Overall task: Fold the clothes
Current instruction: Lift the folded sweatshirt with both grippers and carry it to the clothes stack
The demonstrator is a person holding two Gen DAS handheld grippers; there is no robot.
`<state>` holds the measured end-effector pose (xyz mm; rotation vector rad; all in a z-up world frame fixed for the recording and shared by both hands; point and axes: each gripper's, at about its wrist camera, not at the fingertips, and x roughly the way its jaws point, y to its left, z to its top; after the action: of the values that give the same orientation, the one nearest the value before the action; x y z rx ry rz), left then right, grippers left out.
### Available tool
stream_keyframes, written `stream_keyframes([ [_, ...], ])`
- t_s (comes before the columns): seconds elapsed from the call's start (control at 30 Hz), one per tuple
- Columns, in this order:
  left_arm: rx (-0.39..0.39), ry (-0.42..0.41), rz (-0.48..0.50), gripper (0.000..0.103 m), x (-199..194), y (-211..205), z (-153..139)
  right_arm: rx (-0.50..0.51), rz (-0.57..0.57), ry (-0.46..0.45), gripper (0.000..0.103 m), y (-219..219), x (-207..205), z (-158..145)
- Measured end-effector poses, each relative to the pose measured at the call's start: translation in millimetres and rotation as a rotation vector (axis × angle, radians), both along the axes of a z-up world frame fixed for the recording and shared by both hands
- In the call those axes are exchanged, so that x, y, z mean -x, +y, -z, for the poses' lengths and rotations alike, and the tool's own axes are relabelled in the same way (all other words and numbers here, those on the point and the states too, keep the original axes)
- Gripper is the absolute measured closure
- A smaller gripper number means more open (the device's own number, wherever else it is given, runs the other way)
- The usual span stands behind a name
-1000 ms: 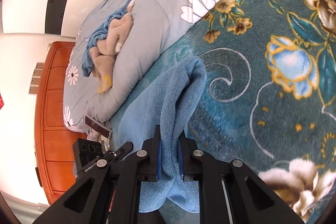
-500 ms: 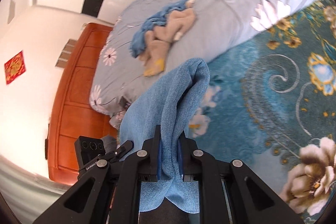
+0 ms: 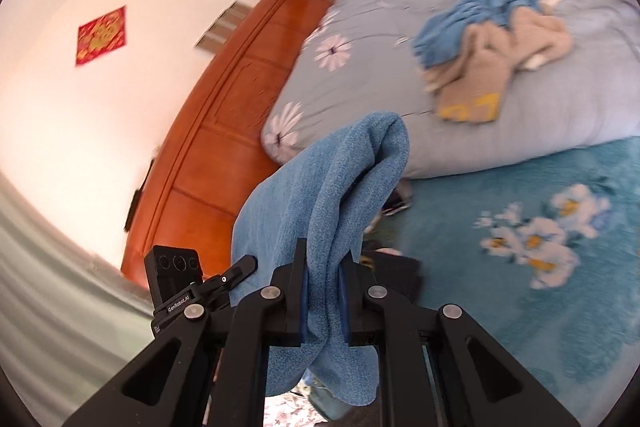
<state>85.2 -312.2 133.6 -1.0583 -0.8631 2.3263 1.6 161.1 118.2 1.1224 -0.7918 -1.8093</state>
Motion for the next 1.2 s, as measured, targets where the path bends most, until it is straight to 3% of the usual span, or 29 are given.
stream_keyframes([
  [0.27, 0.134, -0.034, -0.167, 0.083, -34.9, -134.2, 1.8, 0.027, -0.2, -0.032, 0.09, -152.1, -6.6, 12.1],
  [0.53, 0.14, -0.098, -0.277, 0.084, -56.3, -217.2, 35.2, -0.02, -0.307, -0.095, 0.09, -250.7, -31.3, 54.3],
  [0.67, 0.082, -0.123, -0.299, 0.084, -58.6, -234.3, 59.0, -0.047, -0.299, -0.122, 0.09, -269.6, -34.8, 76.5],
  [0.93, 0.004, -0.165, -0.328, 0.081, -55.8, -246.6, 101.9, -0.102, -0.266, -0.177, 0.091, -264.2, -24.5, 110.3],
  [1.03, -0.006, -0.163, -0.334, 0.081, -55.7, -243.5, 106.4, -0.121, -0.268, -0.183, 0.09, -264.2, -21.9, 116.1],
  [1.2, 0.046, -0.168, -0.332, 0.079, -59.6, -233.3, 91.0, -0.123, -0.279, -0.203, 0.088, -262.4, -18.8, 116.0],
])
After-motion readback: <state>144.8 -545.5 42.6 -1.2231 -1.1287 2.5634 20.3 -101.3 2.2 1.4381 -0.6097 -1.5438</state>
